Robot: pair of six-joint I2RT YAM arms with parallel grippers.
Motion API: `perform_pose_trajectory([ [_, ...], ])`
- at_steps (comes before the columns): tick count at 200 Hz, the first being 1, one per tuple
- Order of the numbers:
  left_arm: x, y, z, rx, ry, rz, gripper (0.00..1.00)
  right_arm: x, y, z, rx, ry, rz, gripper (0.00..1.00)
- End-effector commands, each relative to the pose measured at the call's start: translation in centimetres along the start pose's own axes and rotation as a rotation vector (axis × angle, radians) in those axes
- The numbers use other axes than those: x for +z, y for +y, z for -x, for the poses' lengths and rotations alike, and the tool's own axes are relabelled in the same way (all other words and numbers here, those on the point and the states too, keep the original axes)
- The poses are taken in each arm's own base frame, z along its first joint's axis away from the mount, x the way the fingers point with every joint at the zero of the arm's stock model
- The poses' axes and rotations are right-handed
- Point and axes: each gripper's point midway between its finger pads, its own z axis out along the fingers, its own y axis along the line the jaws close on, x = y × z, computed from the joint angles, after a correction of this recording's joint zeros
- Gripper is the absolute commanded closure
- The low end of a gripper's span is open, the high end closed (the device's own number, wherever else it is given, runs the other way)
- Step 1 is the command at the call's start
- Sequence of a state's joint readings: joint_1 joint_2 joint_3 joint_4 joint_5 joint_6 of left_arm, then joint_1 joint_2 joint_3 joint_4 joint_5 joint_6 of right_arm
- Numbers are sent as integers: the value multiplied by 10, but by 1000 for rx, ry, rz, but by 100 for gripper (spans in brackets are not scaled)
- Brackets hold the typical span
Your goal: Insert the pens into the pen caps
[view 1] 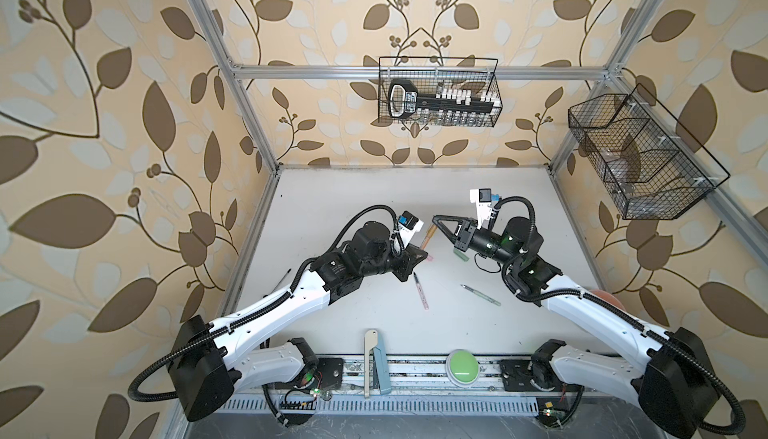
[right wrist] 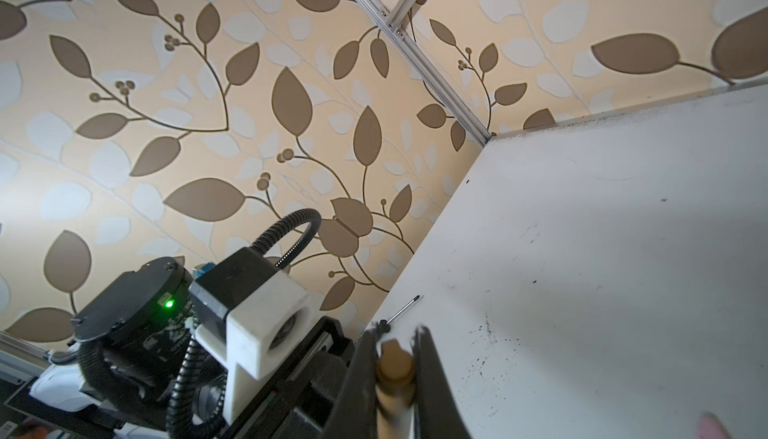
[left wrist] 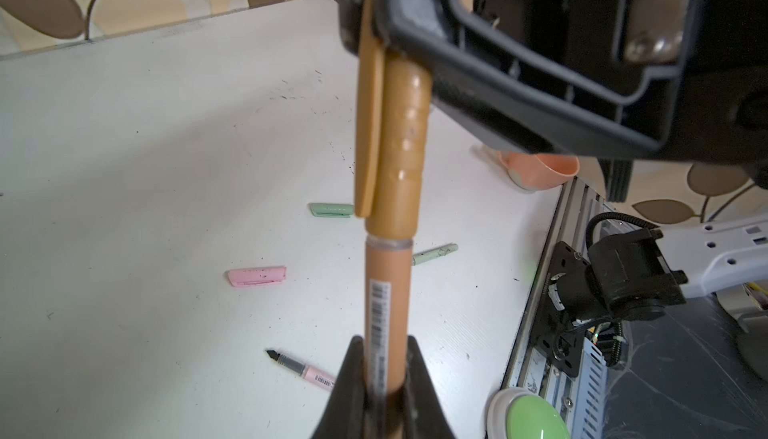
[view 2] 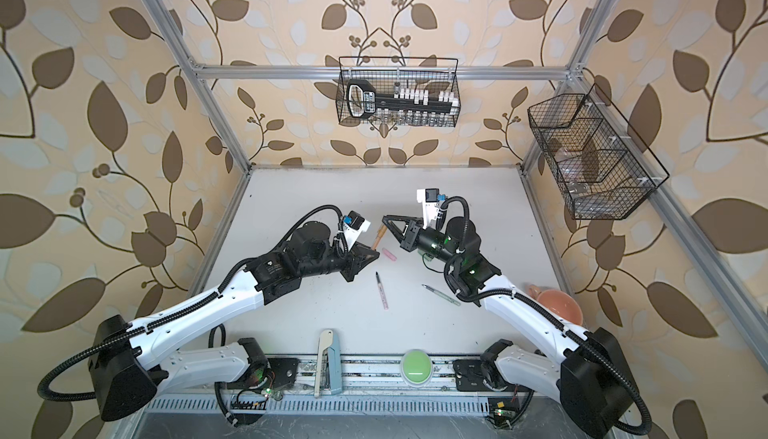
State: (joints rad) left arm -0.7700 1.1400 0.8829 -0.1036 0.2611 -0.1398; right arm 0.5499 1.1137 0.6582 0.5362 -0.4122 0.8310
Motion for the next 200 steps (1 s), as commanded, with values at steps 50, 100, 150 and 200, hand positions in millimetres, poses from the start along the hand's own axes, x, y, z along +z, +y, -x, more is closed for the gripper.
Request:
perform_pose_trajectory([
  [50,-77,-24,159,70,-589,-17,100,-11,2,-87,150,287,50,100],
  [100,-6,-10,71,-43,-266,-90,100,-17,24,-22,-12,216,7,72],
  [150,8,14,15,-151,-176,-22,100,-27,38,0,-112,179,-21,54],
  [200,-4,4,24,-162,-218,-63,100,-15,10,-6,-131,219,-125,53],
])
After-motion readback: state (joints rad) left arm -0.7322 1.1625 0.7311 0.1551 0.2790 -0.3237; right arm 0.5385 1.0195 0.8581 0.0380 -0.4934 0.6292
